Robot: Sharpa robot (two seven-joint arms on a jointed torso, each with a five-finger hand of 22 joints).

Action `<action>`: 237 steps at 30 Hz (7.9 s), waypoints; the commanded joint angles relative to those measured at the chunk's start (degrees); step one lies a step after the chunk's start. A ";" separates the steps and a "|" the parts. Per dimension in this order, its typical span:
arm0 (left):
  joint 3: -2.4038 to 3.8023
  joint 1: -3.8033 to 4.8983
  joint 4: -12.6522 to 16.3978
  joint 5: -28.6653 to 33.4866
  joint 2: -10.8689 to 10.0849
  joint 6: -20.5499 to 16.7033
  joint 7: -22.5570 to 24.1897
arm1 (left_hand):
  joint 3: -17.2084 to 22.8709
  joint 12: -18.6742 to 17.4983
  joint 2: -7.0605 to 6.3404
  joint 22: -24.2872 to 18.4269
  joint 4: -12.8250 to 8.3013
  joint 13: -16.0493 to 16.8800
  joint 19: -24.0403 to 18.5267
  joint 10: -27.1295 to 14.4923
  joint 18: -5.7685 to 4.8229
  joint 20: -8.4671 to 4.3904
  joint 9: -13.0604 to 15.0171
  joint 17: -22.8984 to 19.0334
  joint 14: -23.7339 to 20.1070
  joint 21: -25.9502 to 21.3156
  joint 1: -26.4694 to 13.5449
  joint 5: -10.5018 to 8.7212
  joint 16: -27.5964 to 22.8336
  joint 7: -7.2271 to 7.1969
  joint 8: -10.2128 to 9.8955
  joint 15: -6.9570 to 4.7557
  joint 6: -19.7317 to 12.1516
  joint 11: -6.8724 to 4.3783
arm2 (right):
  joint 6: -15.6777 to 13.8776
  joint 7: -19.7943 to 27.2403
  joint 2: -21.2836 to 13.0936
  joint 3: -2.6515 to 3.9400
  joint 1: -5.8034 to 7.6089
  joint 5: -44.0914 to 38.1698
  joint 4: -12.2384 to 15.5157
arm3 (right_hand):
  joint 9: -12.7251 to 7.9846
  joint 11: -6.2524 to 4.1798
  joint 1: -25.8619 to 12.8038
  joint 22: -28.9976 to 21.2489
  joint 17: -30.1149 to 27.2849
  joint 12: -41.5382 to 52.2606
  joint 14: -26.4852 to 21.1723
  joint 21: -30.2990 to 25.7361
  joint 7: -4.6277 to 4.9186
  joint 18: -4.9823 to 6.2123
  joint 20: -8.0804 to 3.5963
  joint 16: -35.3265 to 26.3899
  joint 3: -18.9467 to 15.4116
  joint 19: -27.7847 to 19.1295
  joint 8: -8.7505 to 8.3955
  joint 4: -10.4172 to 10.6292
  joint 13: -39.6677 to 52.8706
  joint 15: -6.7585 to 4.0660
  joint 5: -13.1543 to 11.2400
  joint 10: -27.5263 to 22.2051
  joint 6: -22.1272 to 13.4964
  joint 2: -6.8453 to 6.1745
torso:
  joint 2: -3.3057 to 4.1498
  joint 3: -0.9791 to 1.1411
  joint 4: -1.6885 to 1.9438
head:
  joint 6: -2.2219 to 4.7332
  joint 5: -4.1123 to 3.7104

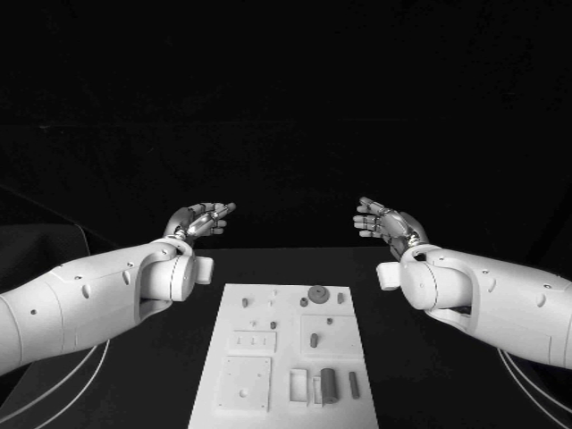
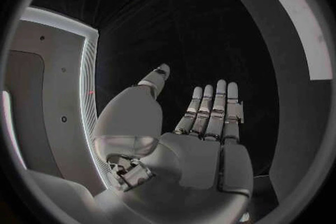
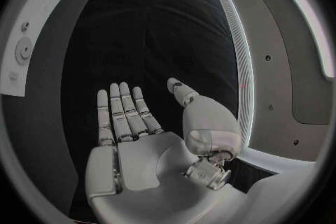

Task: Assemble the parts on the task board

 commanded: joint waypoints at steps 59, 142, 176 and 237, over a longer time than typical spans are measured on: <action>-2.55 3.98 13.92 -24.18 -9.74 21.84 0.11 | 2.83 3.26 -2.70 -0.46 -4.50 -0.23 19.25 27.51 2.49 -3.37 1.90 6.75 24.22 5.82 9.85 0.24 5.28 2.59 3.28 -1.04 21.02 0.74 | 19.35 -17.94 13.86 -1.66 1.39 -82.91 -16.79 | 1.07 -9.75 28.55 8.68 34.03 32.99 49.95 32.35 0.12 14.19 -6.55 47.82 -5.70 49.63 -1.19 -3.14 23.69 -13.23 0.32 44.01 17.38 -8.55 | 9.20 -2.70 3.62 | 1.16 -2.13; -1.78 4.03 13.43 -23.47 -10.20 21.91 -1.32 | 2.43 2.53 -2.39 -0.48 -4.06 -0.42 19.41 26.98 2.45 -3.33 1.65 6.94 24.44 5.78 9.58 0.27 5.18 2.77 2.69 -1.04 20.42 0.95 | 18.00 -21.97 14.15 -1.65 -0.70 -85.61 -17.05 | 0.07 -12.61 30.85 22.20 69.17 69.17 68.88 37.01 -1.53 14.60 -10.14 86.53 -5.43 58.18 2.37 -2.05 53.24 -14.94 0.76 44.20 21.34 -5.11 | 13.35 -4.79 4.62 | 1.86 -2.63; -1.78 4.03 12.71 -23.05 -10.27 21.07 -1.32 | 2.45 2.36 -2.28 -0.48 -4.08 -0.46 19.46 26.86 2.48 -3.36 1.61 6.99 24.51 5.78 9.74 0.29 5.17 2.77 2.58 -1.07 20.33 0.94 | 8.76 -25.88 14.26 -1.04 0.79 -93.23 -11.35 | 0.64 -12.78 31.85 24.03 67.63 70.15 67.67 36.91 -0.86 14.60 -10.20 86.25 -3.25 57.92 3.88 -3.04 54.55 -14.92 3.00 44.74 26.09 -3.05 | 13.84 -5.03 4.65 | 2.90 -2.28; -1.68 4.06 11.82 -22.13 -7.90 21.20 -1.45 | 2.53 2.21 -1.98 -0.48 -4.02 -0.46 19.59 26.87 2.52 -3.39 1.57 7.08 24.66 5.79 9.93 0.30 5.16 2.80 2.49 -1.09 20.33 0.93 | 8.70 -27.96 22.94 -0.64 1.44 -95.17 -19.26 | 0.57 -12.91 31.10 24.50 65.94 70.95 66.54 36.97 -0.75 14.60 -10.17 85.63 -3.46 58.17 3.84 -2.77 55.77 -14.94 2.85 46.19 26.68 -4.03 | 14.53 -5.16 4.72 | 3.68 -2.36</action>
